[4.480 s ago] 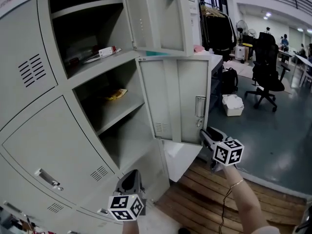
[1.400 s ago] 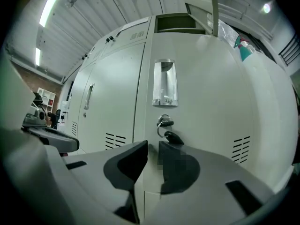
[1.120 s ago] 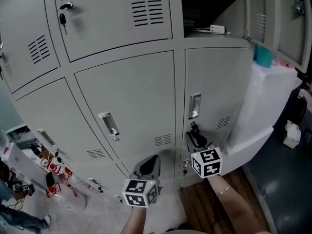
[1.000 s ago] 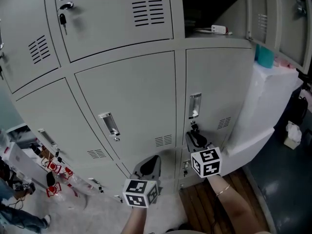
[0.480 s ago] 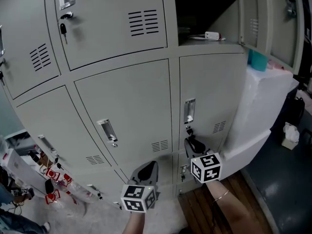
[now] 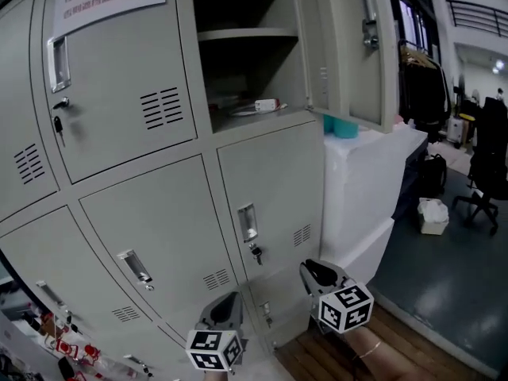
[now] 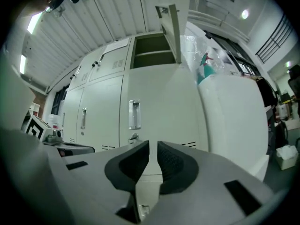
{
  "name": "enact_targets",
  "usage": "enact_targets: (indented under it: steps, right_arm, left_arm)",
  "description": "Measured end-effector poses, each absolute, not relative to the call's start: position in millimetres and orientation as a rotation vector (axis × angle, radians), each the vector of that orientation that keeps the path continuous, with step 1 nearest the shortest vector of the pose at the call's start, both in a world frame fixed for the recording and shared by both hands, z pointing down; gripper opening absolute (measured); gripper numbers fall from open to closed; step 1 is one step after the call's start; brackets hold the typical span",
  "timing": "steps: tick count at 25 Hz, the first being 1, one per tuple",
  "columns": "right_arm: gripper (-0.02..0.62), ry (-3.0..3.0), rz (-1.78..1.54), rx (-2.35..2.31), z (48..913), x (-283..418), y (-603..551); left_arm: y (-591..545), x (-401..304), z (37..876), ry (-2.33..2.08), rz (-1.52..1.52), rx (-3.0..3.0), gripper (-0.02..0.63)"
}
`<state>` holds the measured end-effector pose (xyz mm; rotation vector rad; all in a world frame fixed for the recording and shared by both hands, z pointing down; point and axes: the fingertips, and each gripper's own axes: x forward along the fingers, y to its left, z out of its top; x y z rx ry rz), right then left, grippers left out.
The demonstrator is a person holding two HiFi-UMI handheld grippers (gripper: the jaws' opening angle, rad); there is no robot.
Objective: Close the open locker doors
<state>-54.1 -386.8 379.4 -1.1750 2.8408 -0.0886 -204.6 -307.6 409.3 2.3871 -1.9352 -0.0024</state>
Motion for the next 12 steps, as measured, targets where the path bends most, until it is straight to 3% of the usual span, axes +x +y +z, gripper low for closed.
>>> enact_targets:
  steps: [12]
  right_arm:
    - [0.057,2.468,0.077,-1.307,224,107,-370]
  left_arm:
    - [-336,-115,309,-1.744,-0.085,2.723,0.02]
